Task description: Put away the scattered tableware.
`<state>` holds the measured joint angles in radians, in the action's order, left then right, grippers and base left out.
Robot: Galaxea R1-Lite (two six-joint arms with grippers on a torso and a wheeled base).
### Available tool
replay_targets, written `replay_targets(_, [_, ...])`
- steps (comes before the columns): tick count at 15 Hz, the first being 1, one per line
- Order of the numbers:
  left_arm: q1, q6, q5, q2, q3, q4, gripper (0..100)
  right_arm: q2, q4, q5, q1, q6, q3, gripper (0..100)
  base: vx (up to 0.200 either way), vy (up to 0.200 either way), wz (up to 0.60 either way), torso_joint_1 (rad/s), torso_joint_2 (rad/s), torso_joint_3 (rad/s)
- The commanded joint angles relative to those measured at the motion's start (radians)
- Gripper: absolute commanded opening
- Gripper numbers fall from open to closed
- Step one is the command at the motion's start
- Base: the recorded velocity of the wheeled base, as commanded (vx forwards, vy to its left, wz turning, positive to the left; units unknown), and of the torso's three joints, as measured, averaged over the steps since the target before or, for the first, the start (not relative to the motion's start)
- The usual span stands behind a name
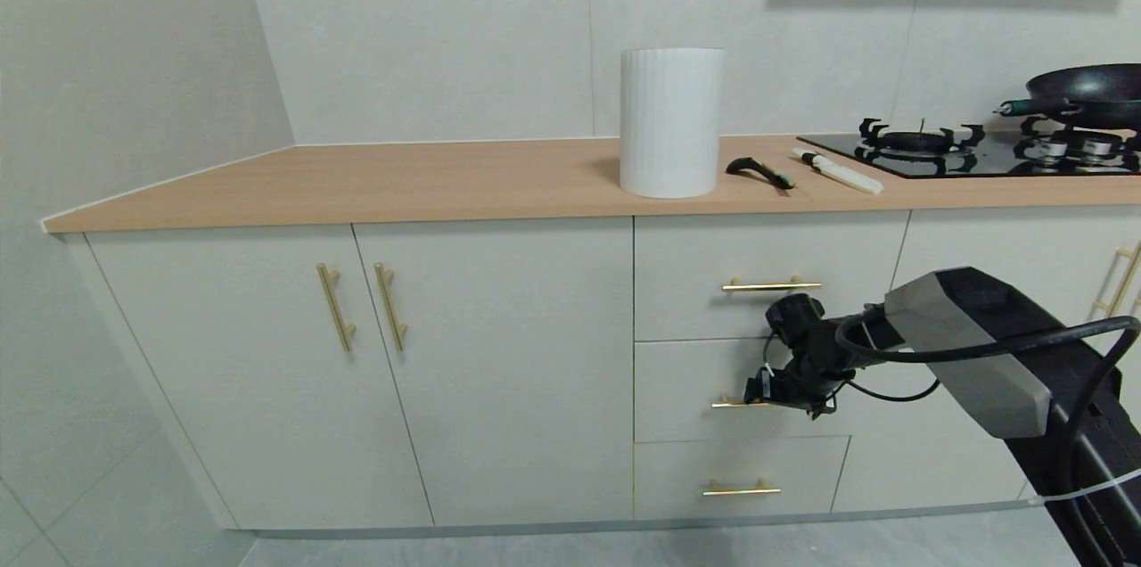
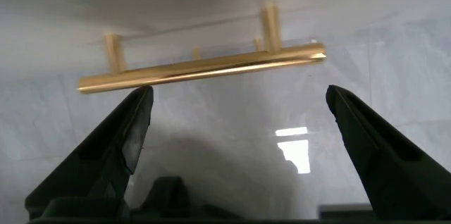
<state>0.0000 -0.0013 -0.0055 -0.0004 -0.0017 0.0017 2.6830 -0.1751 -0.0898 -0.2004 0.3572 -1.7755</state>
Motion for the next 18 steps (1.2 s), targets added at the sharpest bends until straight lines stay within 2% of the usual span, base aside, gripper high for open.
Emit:
replay_targets(1, [0.0, 0.0, 0.001, 0.0, 0.0, 0.0, 100, -0.025, 0.08, -0.031, 0.003, 0.009, 0.074, 100, 0.0, 0.0, 0.0, 0.0, 0.0, 0.0])
replay_targets(3, [0.0, 0.0, 0.001, 0.0, 0.0, 0.0, 100, -0.071, 0.313, -0.05, 0.003, 0.009, 0.229, 100, 0.0, 0.0, 0.0, 0.0, 0.0, 0.0])
replay_targets(4, [0.0, 0.0, 0.001, 0.0, 0.0, 0.0, 100, -0.095, 0.471, -0.048, 0.001, 0.003, 0.331, 100, 0.0, 0.0, 0.0, 0.0, 0.0, 0.0])
replay_targets(7, [0.0, 0.0, -0.001, 0.0, 0.0, 0.0, 100, -0.095, 0.79, -0.054, 0.004, -0.024, 0.469, 100, 0.0, 0.0, 0.0, 0.0, 0.0, 0.0])
replay_targets(8, [0.0, 0.0, -0.001, 0.0, 0.0, 0.0, 100, -0.091, 0.844, -0.054, 0.007, -0.046, 0.487, 100, 0.0, 0.0, 0.0, 0.0, 0.0, 0.0])
replay_targets(15, [0.0, 0.003, -0.001, 0.0, 0.0, 0.0, 100, -0.092, 0.853, -0.054, 0.019, -0.052, 0.512, 100, 0.0, 0.0, 0.0, 0.0, 0.0, 0.0])
replay_targets(18, [0.0, 0.0, -0.001, 0.0, 0.0, 0.0, 100, -0.089, 0.849, -0.051, 0.021, -0.055, 0.512, 100, -0.2, 0.0, 0.0, 0.006, 0.01, 0.001])
